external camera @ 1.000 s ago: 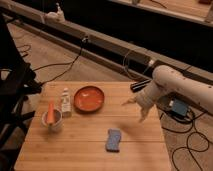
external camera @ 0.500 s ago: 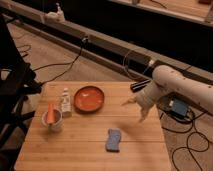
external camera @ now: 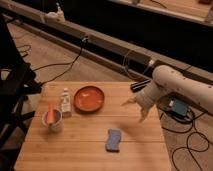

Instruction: Push the ceramic bowl across the table

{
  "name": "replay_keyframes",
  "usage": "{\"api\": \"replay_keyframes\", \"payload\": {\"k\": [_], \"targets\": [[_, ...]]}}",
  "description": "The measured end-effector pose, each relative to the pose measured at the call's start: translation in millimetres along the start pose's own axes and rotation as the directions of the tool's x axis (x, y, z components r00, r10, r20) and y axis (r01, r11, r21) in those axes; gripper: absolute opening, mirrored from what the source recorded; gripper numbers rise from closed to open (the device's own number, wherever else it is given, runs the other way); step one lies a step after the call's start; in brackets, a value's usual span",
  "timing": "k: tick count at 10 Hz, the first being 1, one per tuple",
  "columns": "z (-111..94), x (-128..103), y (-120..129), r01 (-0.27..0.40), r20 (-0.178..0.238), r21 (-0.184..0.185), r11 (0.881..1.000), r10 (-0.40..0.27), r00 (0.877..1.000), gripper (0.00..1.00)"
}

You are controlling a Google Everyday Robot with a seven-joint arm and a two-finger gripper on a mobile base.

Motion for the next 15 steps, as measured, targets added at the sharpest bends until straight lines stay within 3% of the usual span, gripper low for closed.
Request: {"api": "replay_keyframes", "payload": {"k": [3,8,10,13,15], "targets": [[0,0,0,0.000,0.000,0.000,1.000,0.000,1.000,0.68],[0,0,0,-0.001,-0.002,-0.002,1.000,0.001,1.000,0.22],[-4,9,-10,0.012,-0.031,-0.010,1.000,-0.012,0.999,0.02],[15,29,-46,0.064,-0.090,-0.006,0.998,-0.064,0.994,0.00],[36,38,-76,0.087,-0.093,0.029,0.996,-0.084,0.992,0.00]]}}
